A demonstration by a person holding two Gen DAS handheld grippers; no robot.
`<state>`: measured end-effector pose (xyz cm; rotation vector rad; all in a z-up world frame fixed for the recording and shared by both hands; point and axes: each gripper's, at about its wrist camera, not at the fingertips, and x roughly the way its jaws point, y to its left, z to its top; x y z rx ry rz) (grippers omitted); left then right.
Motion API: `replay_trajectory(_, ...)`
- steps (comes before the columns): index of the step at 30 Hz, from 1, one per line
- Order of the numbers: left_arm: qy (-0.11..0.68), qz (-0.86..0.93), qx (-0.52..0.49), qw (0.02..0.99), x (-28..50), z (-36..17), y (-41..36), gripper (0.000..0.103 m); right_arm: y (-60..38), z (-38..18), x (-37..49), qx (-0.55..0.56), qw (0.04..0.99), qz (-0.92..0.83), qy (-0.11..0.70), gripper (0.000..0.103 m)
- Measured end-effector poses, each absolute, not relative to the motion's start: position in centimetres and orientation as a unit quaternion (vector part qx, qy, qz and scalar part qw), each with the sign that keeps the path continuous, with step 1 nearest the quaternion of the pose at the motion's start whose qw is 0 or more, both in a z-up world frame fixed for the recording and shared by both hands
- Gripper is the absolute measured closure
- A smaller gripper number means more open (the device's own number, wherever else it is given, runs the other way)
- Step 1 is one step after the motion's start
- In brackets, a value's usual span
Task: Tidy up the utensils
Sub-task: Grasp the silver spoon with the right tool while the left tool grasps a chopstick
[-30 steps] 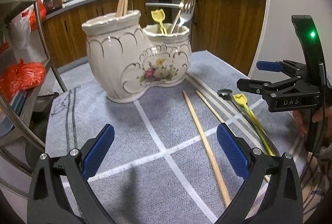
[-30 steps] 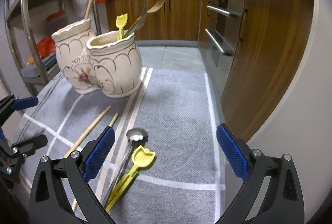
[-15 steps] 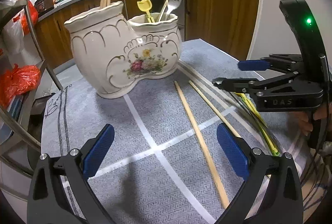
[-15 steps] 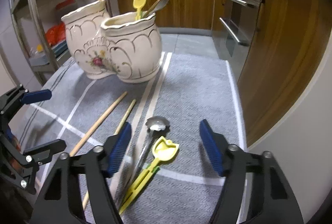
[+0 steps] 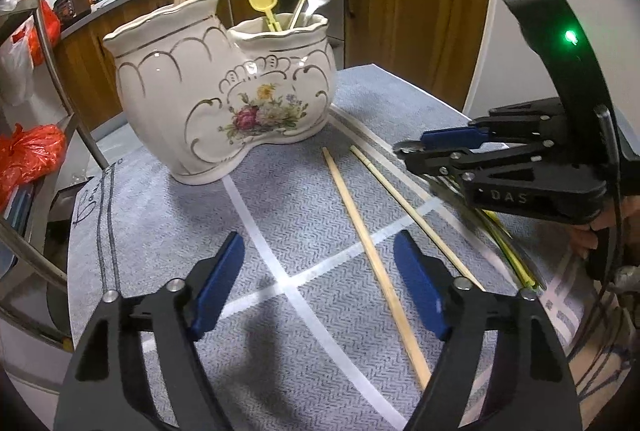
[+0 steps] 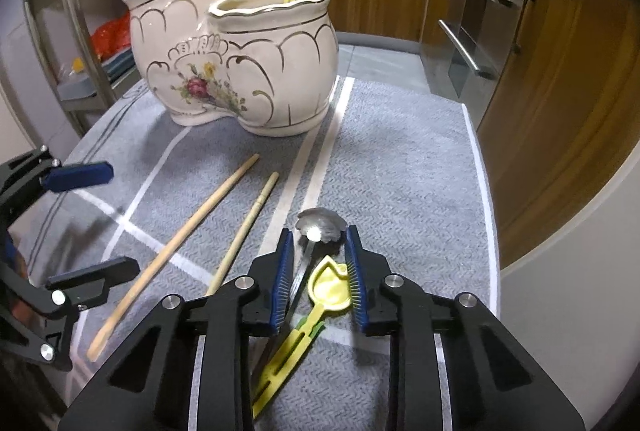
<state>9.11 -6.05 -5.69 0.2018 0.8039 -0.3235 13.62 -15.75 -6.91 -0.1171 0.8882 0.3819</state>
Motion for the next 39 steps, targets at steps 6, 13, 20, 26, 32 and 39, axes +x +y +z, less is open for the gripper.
replay_trajectory(6,0.396,-0.160,0.102,0.899,9.2,-5.9,-6.2,0.032,-15.3,-6.8,14.6,-0.056,0.882,0.183,0.431,0.077)
replay_trajectory(13,0.405,-0.163,0.101,0.894,9.5,-6.2,-6.5,0.037,-15.1,-6.6,14.6,-0.049,0.880,0.183,0.435,0.082)
replay_trajectory(20,0.413,-0.169,0.110,0.888,9.8,-6.7,-7.0,0.044,-14.8,-6.7,14.6,-0.052,0.877,0.188,0.438,0.082)
replay_trajectory(26,0.427,-0.183,0.111,0.879,10.4,-7.1,-7.7,0.060,-14.8,-6.8,14.7,-0.041,0.877,0.194,0.437,0.096)
replay_trajectory(32,0.427,-0.181,0.105,0.880,11.0,-7.2,-7.6,0.096,-15.3,-5.7,14.2,-0.029,0.887,0.200,0.414,0.099)
replay_trajectory(39,0.426,-0.184,0.089,0.881,11.2,-7.1,-5.9,0.097,-16.3,-3.2,12.4,-0.023,0.913,0.207,0.351,0.099)
